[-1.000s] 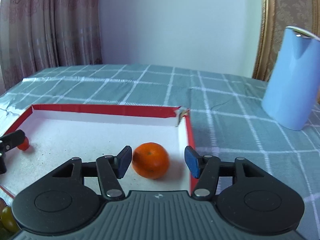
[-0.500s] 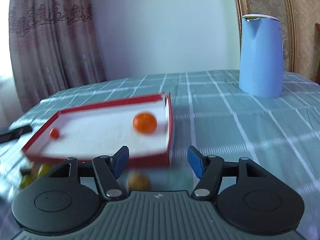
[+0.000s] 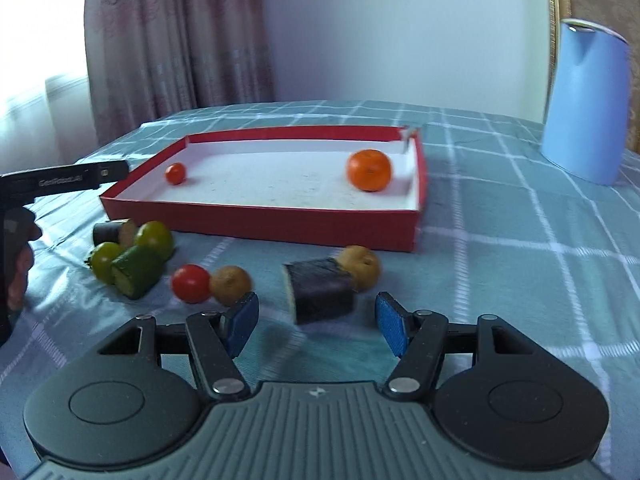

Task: Organize fruits
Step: 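Withdraw both grippers from the tray and close the right gripper on a dark eggplant slice, then hold the eggplant slice in the right gripper while the left gripper grasps another eggplant slice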

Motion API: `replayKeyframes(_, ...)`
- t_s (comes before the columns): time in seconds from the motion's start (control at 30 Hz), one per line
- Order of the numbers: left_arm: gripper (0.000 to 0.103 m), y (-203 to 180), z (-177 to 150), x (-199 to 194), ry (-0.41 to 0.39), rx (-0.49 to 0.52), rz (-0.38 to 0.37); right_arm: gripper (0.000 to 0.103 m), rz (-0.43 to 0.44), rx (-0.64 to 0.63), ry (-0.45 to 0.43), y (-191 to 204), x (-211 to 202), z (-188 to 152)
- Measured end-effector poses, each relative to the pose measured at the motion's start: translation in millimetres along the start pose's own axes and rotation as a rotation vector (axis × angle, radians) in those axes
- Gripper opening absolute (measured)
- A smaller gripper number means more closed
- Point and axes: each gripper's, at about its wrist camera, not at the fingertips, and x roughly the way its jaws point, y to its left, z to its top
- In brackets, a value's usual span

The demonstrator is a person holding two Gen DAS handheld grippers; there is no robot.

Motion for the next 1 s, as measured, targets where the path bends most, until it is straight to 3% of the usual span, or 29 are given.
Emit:
replayKeyframes(0.13, 0.103, -1, 0, 0, -0.004, 0.01, -0.005, 0.049, -0.047, -0.057, -0.017, 8, 5, 5)
replayKeyframes(0.17, 0.103, -1, 0, 0, -0.005, 0.013, -0.005, 0.039, -0.061, -0.075, -0.002, 10, 9, 6)
replayKeyframes(0.43, 0.103, 2, -2, -5, -0.01, 0.002, -0.005, 0.037, -0.066, -0.077, -0.019, 9, 7, 6)
replayKeyframes(0.63, 0.103, 20, -11, -23, -0.031, -0.07, -0.096, 0.037, -0.041, -0.04, -0.003, 2, 10, 7)
replayKeyframes(0.7, 0.103, 27, -10, -18, 0.004, -0.115, -0.112, 0.037, -0.041, -0.044, -0.003, 3, 10, 6)
replayKeyframes(0.8, 0.103, 28, -9, -2, 0.123, -0.135, -0.131, 0.037, -0.036, -0.037, -0.004, 3, 10, 6)
replayKeyframes(1.0, 0.103, 18, -12, 3, 0.226, -0.19, -0.103, 0.037, -0.032, -0.031, -0.003, 2, 9, 7)
